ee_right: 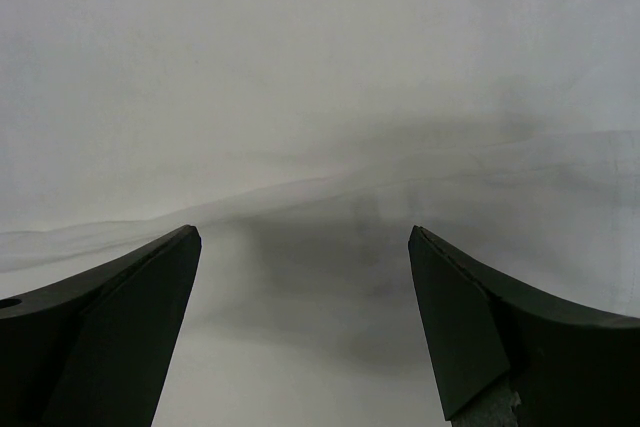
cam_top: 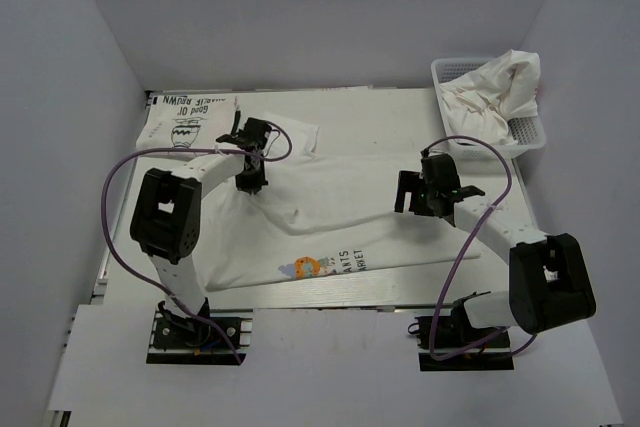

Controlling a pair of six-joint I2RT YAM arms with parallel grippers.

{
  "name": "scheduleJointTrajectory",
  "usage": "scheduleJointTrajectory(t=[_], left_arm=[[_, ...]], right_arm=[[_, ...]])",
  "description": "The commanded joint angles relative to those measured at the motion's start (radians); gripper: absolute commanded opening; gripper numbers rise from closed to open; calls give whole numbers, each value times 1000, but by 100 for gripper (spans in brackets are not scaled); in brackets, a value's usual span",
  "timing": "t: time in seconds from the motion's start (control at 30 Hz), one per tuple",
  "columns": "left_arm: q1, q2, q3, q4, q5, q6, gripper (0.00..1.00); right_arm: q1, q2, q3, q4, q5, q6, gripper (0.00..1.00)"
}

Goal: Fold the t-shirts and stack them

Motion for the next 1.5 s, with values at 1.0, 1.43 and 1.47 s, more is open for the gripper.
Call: scheduleJointTrajectory(t=[1.0, 1.43, 1.47], left_arm=[[16, -85, 30, 11, -249, -304, 44], [25, 108, 469, -29, -178, -158, 100], [25, 139, 542, -18, -160, -131, 100]], right_arm=[[-3, 9, 44, 24, 47, 5, 90], [-5, 59, 247, -22, 159, 93, 90], [-5, 68, 291, -25, 179, 97, 90]])
